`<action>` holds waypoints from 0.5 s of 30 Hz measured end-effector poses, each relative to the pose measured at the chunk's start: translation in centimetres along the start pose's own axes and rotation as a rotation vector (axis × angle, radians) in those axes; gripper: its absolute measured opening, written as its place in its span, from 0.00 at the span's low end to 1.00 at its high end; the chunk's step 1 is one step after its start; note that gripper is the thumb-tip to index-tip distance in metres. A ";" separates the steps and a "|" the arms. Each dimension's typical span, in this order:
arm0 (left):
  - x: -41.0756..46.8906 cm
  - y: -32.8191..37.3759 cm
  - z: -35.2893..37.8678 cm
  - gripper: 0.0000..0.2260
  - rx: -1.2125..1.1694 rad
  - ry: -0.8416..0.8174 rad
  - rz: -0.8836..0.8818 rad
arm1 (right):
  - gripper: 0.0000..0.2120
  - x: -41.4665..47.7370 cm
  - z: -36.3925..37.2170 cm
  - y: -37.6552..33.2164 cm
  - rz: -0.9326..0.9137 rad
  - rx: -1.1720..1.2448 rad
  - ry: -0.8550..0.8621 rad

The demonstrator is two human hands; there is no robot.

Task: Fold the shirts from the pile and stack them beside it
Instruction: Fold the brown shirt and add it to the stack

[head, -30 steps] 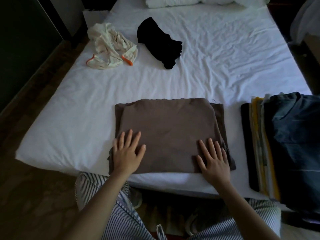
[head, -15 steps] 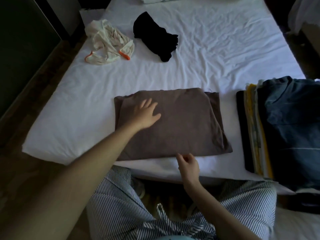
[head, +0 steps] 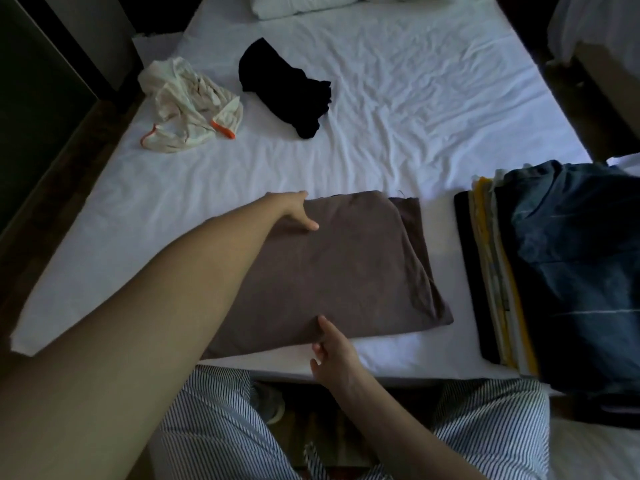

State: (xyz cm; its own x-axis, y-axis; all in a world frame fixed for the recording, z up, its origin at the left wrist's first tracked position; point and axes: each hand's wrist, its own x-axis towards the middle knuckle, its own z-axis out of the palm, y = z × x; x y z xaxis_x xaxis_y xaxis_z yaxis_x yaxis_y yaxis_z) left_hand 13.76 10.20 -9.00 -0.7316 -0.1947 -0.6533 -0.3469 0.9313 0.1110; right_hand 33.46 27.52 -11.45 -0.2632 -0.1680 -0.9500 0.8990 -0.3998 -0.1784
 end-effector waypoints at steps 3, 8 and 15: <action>0.5 0.5 0.5 0.29 -0.042 0.046 0.054 | 0.22 -0.1 -0.2 0.3 -0.016 0.030 -0.017; -0.7 1.1 -1.1 0.16 -0.158 -0.005 0.127 | 0.21 -0.9 -1.0 -0.1 -0.060 0.012 -0.024; -5.0 -1.3 -7.2 0.14 -0.557 -0.045 0.224 | 0.06 -2.8 -2.4 -4.6 -0.418 -0.033 -0.114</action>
State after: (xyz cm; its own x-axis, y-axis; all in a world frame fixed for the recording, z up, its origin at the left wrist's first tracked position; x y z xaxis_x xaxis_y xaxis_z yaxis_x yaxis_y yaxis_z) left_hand 13.67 7.73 -0.43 -0.8009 0.0123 -0.5987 -0.4518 0.6439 0.6175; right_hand 30.90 32.01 -8.57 -0.6423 -0.0966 -0.7604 0.7172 -0.4256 -0.5518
